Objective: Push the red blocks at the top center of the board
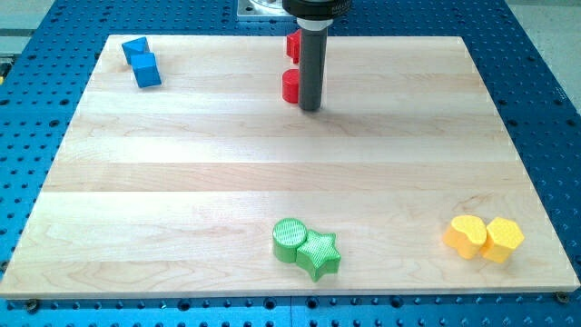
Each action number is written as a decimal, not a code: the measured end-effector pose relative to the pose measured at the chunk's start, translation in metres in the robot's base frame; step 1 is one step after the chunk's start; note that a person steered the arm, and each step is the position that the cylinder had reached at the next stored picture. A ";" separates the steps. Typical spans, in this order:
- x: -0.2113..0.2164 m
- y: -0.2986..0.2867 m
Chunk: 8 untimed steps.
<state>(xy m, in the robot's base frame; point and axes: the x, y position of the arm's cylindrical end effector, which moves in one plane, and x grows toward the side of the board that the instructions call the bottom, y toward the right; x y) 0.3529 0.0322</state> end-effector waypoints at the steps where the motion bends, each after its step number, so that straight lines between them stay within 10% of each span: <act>1: 0.002 0.000; 6: 0.006 -0.023; 8: -0.056 0.001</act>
